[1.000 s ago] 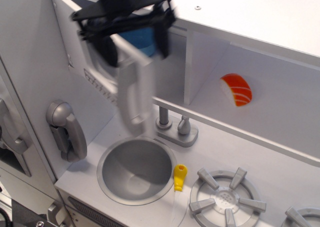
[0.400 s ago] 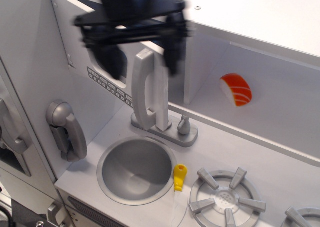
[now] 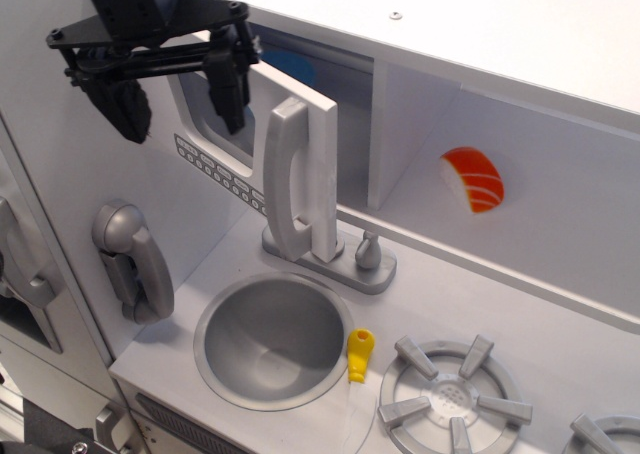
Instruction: Close microwave
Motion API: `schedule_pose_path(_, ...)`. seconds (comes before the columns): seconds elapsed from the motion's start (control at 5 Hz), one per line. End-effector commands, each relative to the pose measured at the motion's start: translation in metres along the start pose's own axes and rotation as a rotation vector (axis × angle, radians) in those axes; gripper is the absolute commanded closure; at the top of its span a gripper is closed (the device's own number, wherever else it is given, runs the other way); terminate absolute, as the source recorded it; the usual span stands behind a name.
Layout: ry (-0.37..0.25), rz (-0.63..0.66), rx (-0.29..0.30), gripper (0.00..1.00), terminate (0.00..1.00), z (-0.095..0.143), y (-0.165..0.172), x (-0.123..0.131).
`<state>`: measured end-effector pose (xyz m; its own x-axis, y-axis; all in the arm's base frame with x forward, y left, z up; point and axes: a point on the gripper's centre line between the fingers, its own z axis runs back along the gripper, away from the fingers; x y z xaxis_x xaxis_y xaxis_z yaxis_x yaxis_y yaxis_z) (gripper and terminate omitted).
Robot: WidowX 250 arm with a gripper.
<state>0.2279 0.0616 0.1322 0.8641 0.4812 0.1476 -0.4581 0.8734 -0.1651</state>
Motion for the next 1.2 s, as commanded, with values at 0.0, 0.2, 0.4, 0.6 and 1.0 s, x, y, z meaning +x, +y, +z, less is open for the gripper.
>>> schedule_pose_path(0.0,-0.054,0.085,0.047,0.00,0.00,0.008,0.008,0.023)
schedule_pose_path(0.2,-0.066,0.102,0.049,0.00,0.00,-0.002,-0.003,0.027)
schedule_pose_path(0.4,-0.079,0.099,0.038,0.00,0.00,-0.007,-0.012,0.027)
schedule_pose_path(0.6,-0.106,0.095,0.042,0.00,0.00,-0.014,-0.018,0.029)
schedule_pose_path(1.0,-0.230,0.079,-0.016,0.00,0.00,-0.015,-0.035,0.040)
